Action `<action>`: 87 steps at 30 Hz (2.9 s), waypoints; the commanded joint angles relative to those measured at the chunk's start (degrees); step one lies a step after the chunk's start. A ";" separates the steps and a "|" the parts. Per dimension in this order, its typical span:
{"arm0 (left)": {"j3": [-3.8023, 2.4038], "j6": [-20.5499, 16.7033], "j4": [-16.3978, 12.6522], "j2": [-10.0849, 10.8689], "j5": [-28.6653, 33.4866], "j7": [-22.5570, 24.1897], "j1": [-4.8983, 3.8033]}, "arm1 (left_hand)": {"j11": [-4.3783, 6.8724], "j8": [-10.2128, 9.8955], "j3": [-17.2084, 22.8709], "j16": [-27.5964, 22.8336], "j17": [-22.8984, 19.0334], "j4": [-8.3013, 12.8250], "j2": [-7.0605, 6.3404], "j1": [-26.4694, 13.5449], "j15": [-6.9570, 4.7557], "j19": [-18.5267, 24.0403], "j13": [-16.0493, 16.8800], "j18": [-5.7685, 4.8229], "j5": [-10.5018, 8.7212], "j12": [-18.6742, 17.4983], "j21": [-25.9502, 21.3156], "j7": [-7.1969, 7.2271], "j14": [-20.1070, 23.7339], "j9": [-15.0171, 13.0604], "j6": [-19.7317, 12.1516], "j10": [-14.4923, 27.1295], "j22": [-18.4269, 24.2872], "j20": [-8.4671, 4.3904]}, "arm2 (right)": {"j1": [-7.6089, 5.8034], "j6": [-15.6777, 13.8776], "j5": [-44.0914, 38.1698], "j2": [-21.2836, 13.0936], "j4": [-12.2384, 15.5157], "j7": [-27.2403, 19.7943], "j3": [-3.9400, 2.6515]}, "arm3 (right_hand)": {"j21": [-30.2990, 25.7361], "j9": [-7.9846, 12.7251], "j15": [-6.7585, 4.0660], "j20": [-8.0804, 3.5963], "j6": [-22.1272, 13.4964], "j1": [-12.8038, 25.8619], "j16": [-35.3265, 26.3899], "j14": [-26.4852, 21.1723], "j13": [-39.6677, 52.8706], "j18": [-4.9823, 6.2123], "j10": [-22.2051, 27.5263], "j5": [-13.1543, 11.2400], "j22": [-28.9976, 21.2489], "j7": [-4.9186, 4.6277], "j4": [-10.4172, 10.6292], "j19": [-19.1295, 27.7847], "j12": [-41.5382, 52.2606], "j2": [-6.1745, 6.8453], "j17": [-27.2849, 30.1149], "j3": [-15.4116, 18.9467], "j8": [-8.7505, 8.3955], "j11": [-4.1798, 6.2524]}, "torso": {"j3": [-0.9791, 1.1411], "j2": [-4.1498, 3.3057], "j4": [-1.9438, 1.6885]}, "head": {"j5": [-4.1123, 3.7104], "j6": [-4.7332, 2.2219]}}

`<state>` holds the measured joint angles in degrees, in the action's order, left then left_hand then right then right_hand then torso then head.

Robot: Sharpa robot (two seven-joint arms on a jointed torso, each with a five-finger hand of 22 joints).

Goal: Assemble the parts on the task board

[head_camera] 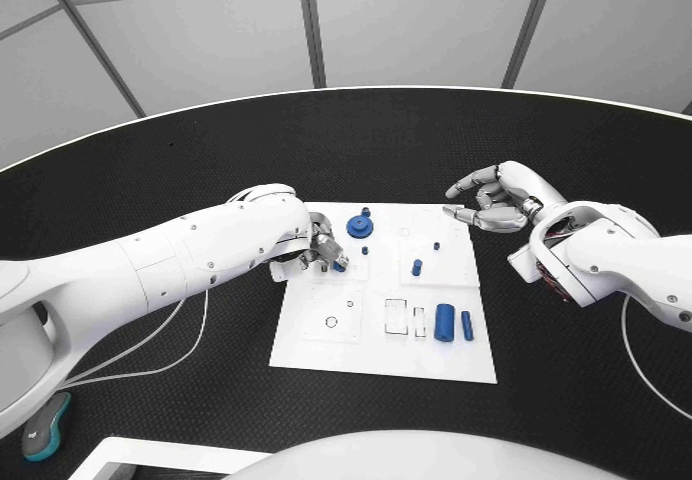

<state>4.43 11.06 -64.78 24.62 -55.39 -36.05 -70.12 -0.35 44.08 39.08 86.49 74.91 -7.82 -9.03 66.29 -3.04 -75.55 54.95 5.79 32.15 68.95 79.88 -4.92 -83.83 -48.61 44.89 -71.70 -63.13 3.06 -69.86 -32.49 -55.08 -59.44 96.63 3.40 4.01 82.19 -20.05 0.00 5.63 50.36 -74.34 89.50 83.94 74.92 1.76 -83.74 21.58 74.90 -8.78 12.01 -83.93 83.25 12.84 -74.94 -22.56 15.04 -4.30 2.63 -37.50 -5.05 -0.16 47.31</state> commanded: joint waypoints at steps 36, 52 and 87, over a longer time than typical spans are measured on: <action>0.01 -0.41 2.02 -1.23 0.19 -0.93 -0.01 | 1.05 -0.50 1.37 -0.12 8.24 0.91 -1.95 -3.40 -1.03 -0.42 -1.76 -0.35 0.07 -0.93 -0.23 1.42 -4.29 0.27 0.37 -0.06 0.26 -0.77 | 0.00 -0.12 0.00 -0.04 0.08 -0.08 0.00 | -0.24 0.10 -0.45 -0.44 0.34 -0.29 -0.26 5.71 8.67 0.33 -0.28 0.16 8.69 -0.16 0.31 -3.15 0.03 -0.17 -13.69 -0.07 0.31 0.32 | 0.04 0.02 0.05 | 0.00 0.18; 0.01 -0.27 2.46 -1.49 0.24 -1.08 -0.01 | 1.10 -1.03 -0.84 -0.14 8.22 -0.73 -2.59 -3.89 -1.09 -0.47 -1.98 -0.35 0.01 -0.93 -0.37 1.48 -4.29 0.81 0.84 -0.02 0.37 -0.88 | 0.00 -0.18 0.00 0.05 -0.04 -0.13 0.00 | -0.39 0.13 -0.44 -0.44 0.29 -0.11 -0.33 5.68 8.57 0.36 -0.18 0.14 8.57 -0.19 0.43 -3.10 -0.09 -0.10 -13.57 0.03 0.28 0.29 | 0.02 -0.01 0.02 | -0.09 0.22; 0.00 0.16 2.28 -1.15 0.18 -0.94 -0.02 | 1.24 -2.02 -4.53 -0.15 8.24 -2.25 -2.81 -1.53 -1.24 -0.57 -2.05 -0.34 0.38 -0.67 -0.64 1.63 -4.29 1.76 1.57 0.04 0.53 -1.03 | 0.00 0.02 0.00 0.07 -0.13 -0.09 0.00 | -0.42 0.15 -0.43 -0.44 0.27 0.06 -0.34 5.68 8.56 0.37 -0.16 0.13 8.55 -0.19 0.55 -3.09 -0.10 -0.07 -13.56 0.10 0.26 0.28 | -0.07 -0.07 -0.03 | -0.11 0.46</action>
<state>4.43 11.23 -62.50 23.46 -55.21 -36.98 -70.14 0.63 44.92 34.94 86.49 74.91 -10.18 -11.98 64.16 -4.09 -76.14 52.89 5.80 32.43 68.10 79.44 -3.53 -84.04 -46.78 46.62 -71.55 -62.69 2.47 -69.86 -32.46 -55.08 -59.37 96.50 3.31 4.01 81.99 -19.97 -0.01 5.63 50.36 -74.34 89.50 83.94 74.92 1.76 -83.75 21.58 74.90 -8.79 12.18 -83.93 83.25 12.84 -74.91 -22.39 15.04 -4.31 2.59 -37.57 -5.08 -0.30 47.75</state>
